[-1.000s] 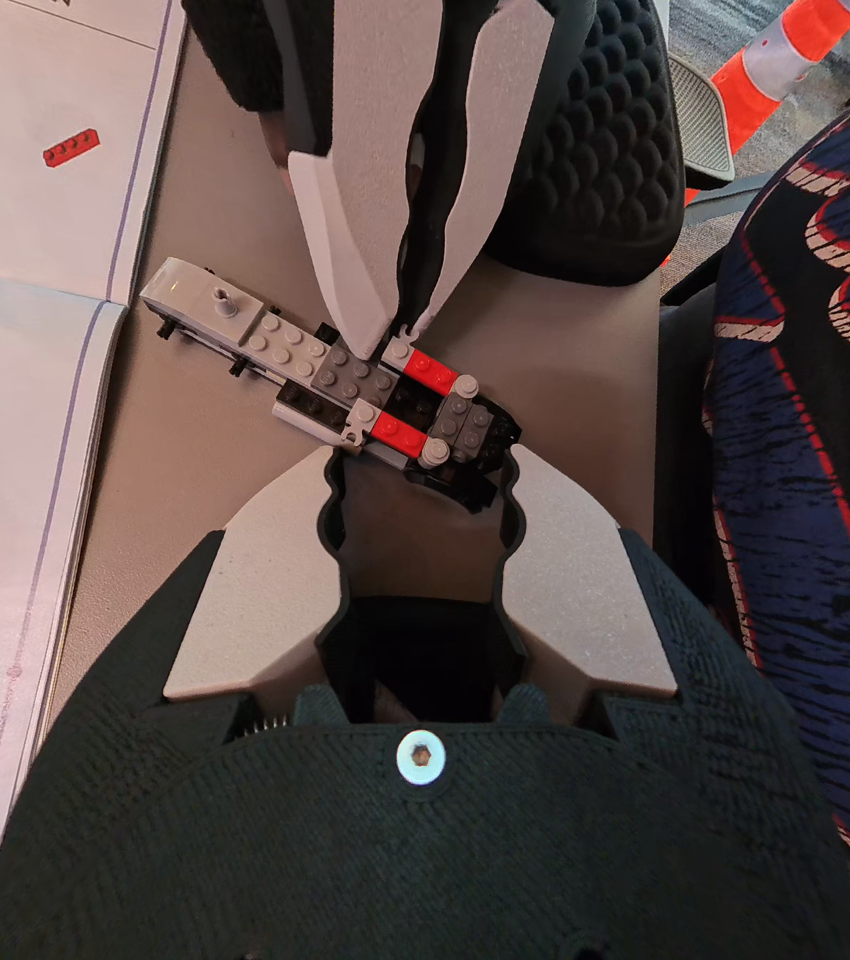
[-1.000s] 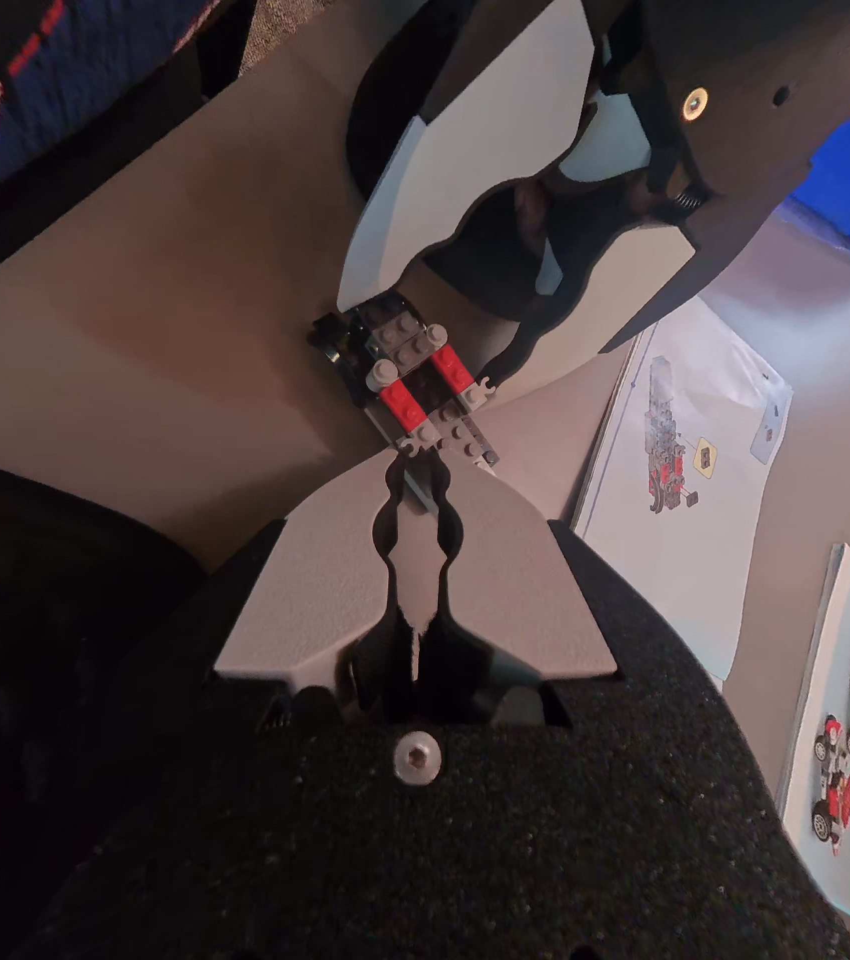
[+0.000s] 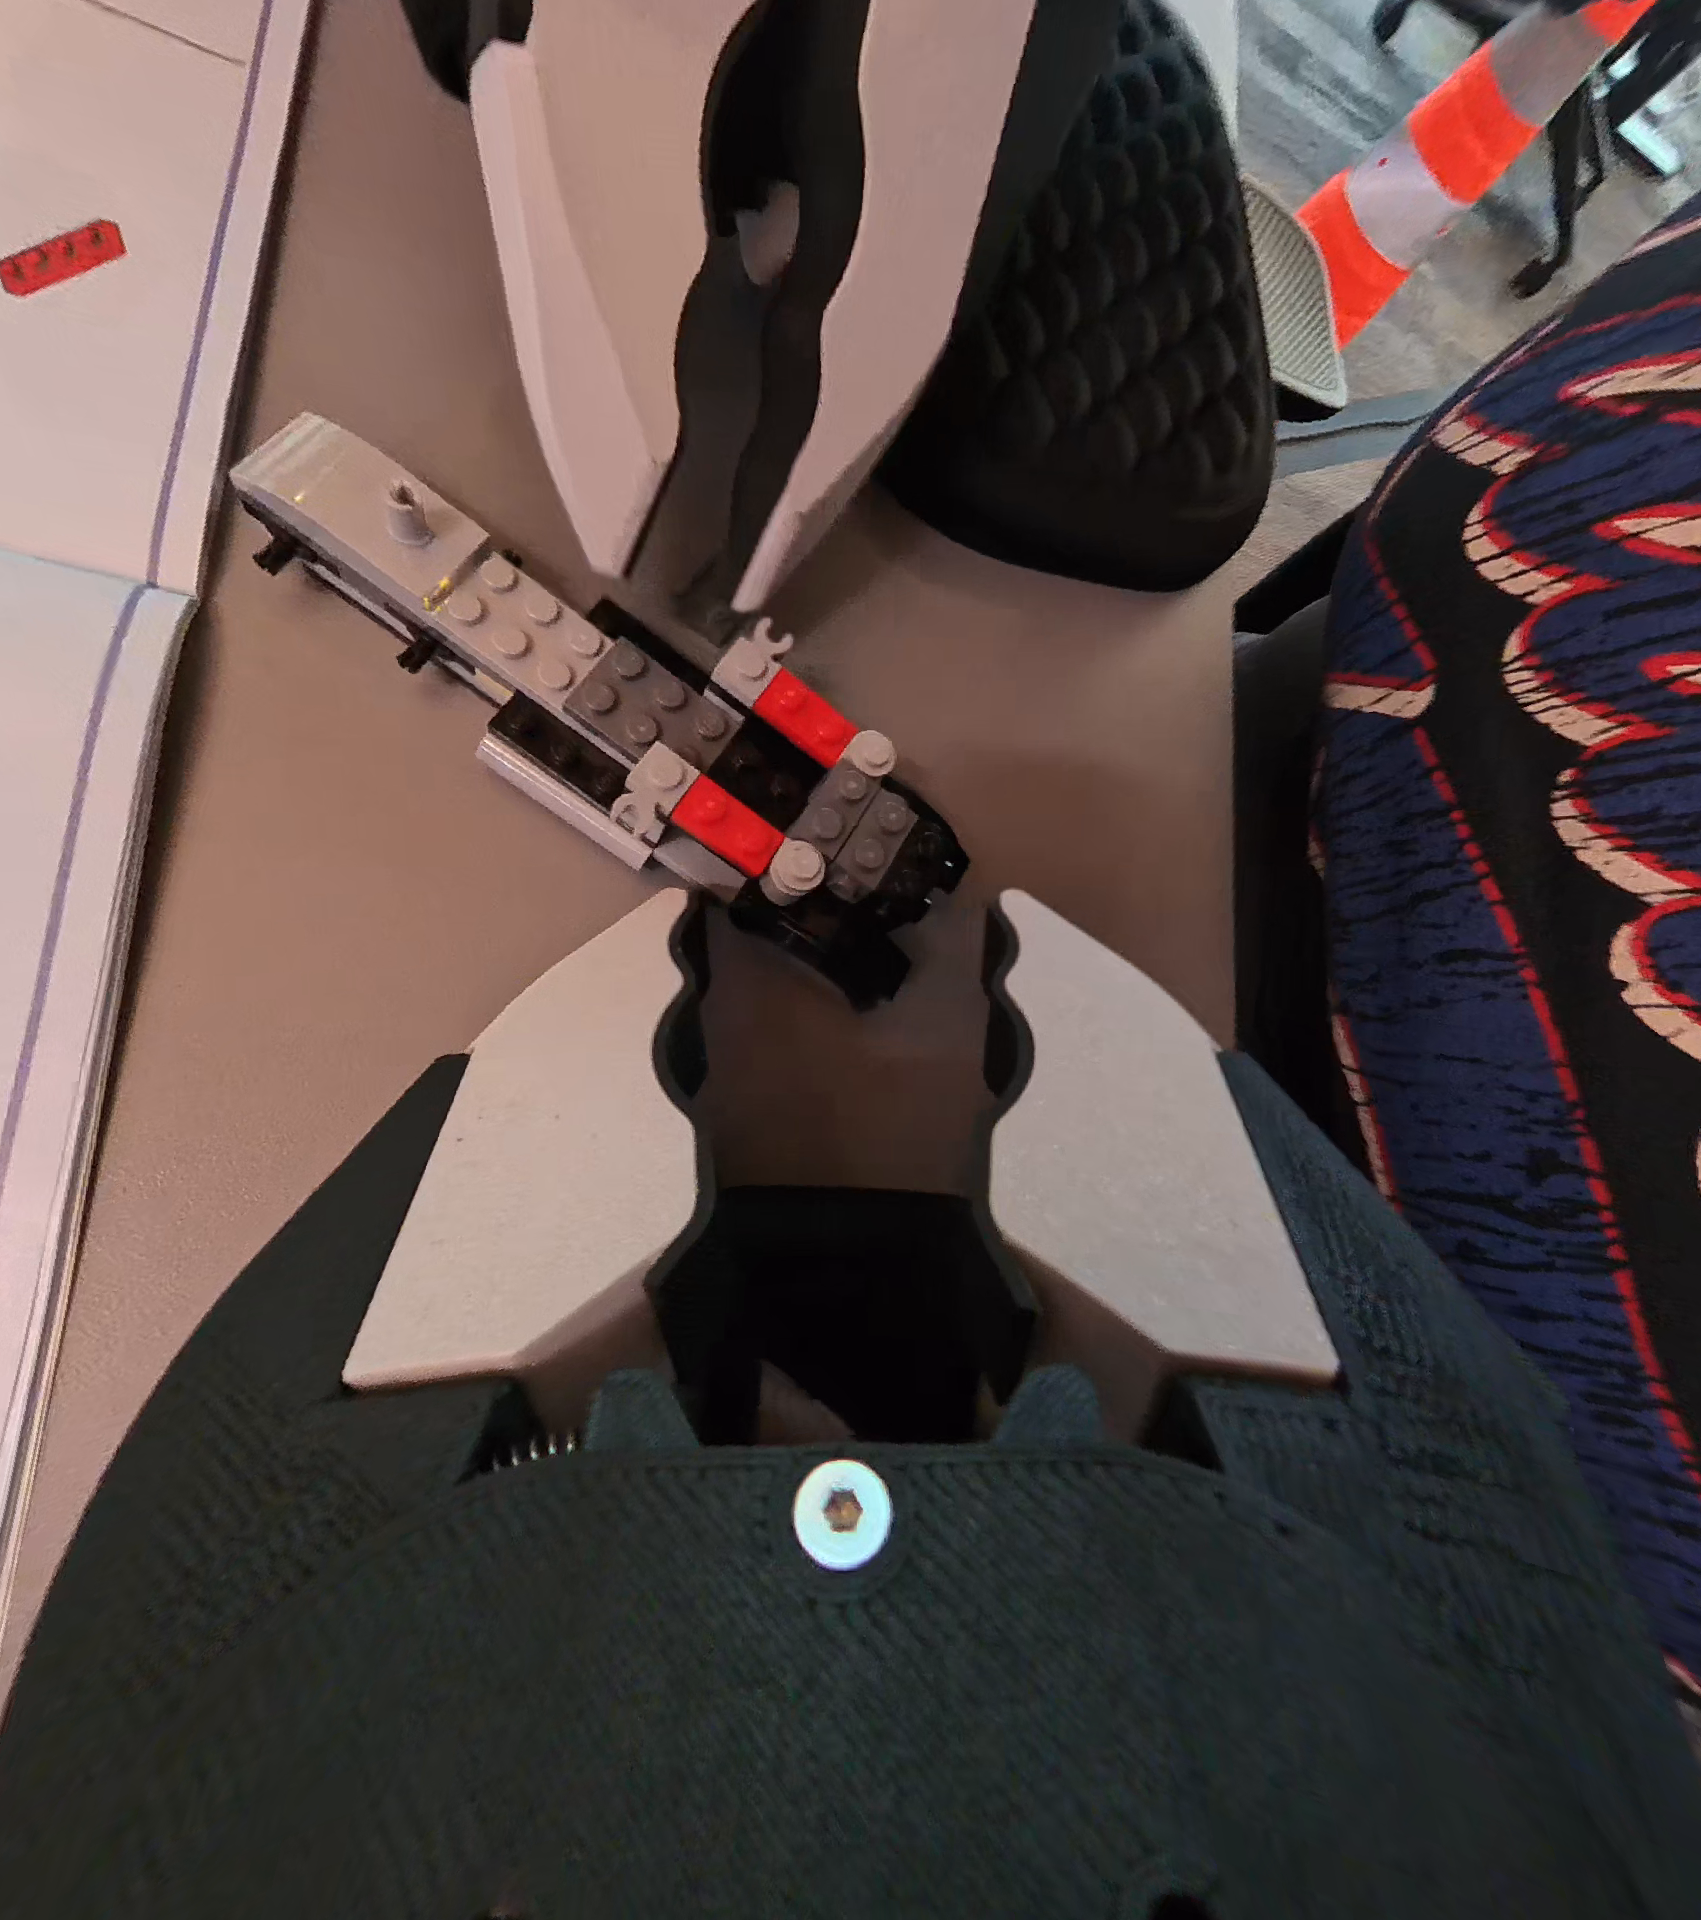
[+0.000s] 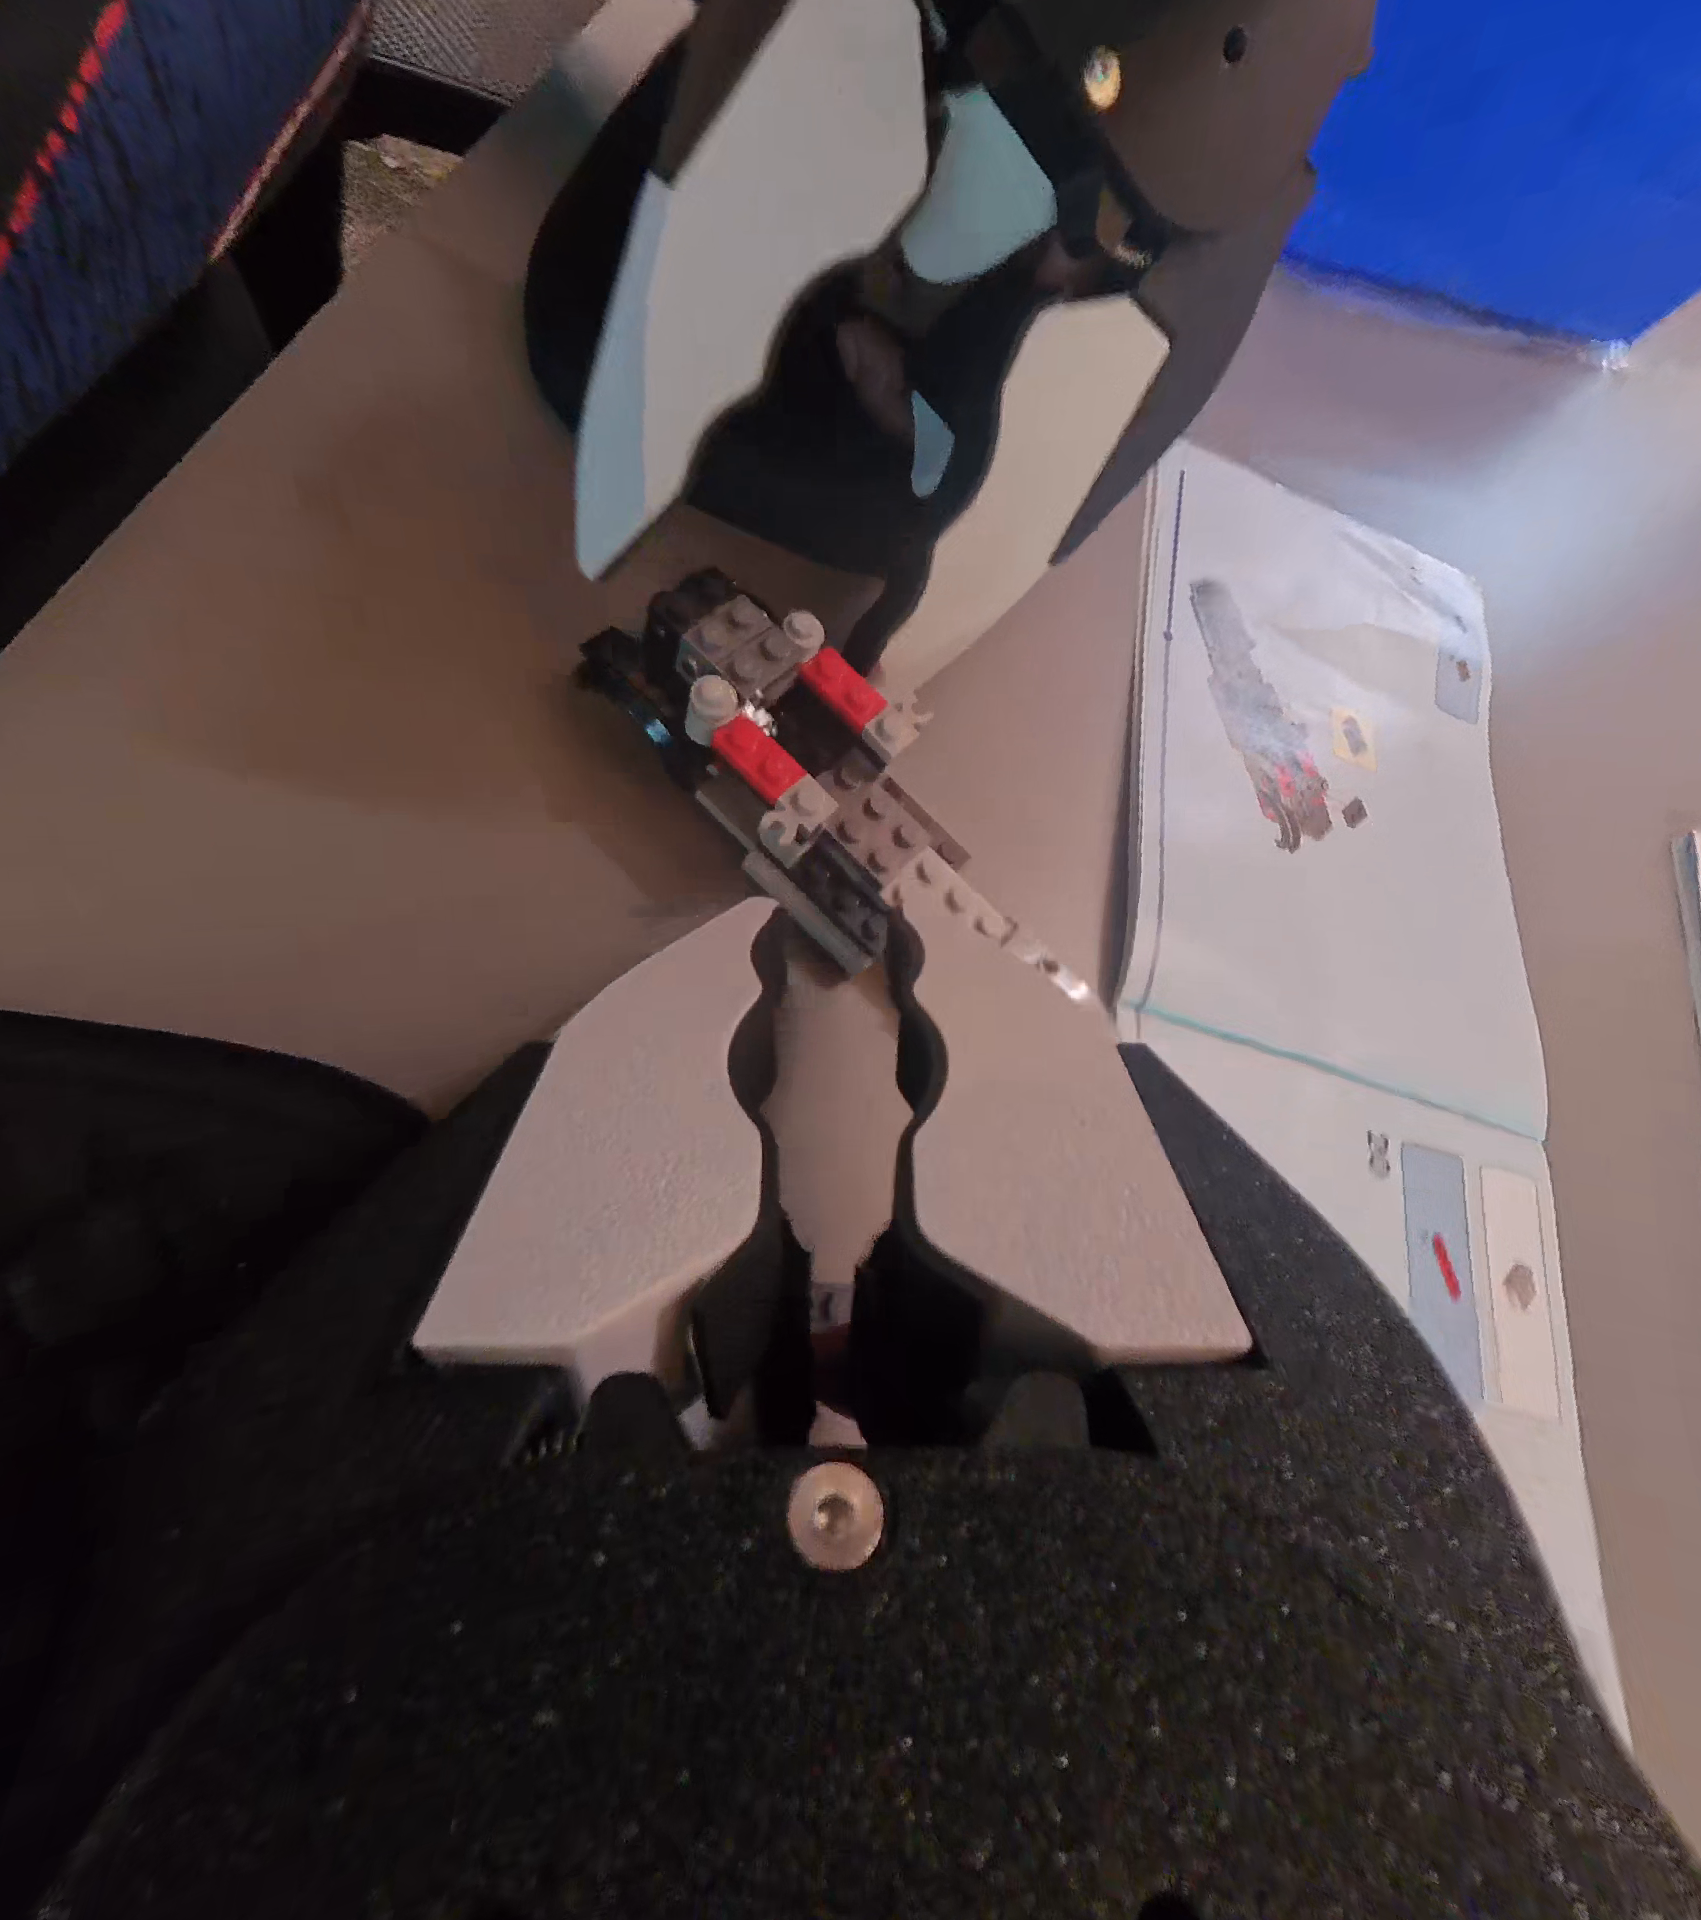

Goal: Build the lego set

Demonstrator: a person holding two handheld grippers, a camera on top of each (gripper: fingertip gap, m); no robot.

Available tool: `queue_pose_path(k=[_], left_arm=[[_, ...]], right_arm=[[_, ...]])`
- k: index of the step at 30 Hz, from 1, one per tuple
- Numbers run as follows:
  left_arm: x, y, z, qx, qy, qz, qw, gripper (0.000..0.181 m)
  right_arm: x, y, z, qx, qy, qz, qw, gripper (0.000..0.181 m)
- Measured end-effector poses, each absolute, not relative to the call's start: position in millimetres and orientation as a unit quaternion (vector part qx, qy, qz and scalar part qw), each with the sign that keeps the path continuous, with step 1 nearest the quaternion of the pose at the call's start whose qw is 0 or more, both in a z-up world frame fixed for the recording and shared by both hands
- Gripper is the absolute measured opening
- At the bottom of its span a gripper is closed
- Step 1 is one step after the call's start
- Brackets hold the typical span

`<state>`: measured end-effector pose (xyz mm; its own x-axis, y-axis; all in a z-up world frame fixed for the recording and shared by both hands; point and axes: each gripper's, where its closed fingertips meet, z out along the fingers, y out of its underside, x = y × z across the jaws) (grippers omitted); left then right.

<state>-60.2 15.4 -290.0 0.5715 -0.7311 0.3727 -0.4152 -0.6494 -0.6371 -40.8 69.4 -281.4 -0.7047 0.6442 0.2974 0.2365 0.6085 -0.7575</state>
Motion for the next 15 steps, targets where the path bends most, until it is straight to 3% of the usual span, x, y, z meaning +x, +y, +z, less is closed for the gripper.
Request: queue_pose_path(k=[5,9,15], left_arm=[[-72.7,18.8,-277.4,-0.843,0.320,-0.331,0.278,0.052],[-78.4,22.1,-274.9,-0.842,0.339,-0.308,0.285,0.052],[-65.2,25.5,-266.9,-0.842,0.325,-0.281,0.326,0.052]], right_arm=[[-11.6,69.7,-295.6,-0.382,-0.846,0.322,0.184,0.021],[-14.0,78.5,-298.1,-0.364,-0.850,0.318,0.211,0.024],[-16.6,68.4,-301.4,-0.438,-0.816,0.346,0.149,0.018]])
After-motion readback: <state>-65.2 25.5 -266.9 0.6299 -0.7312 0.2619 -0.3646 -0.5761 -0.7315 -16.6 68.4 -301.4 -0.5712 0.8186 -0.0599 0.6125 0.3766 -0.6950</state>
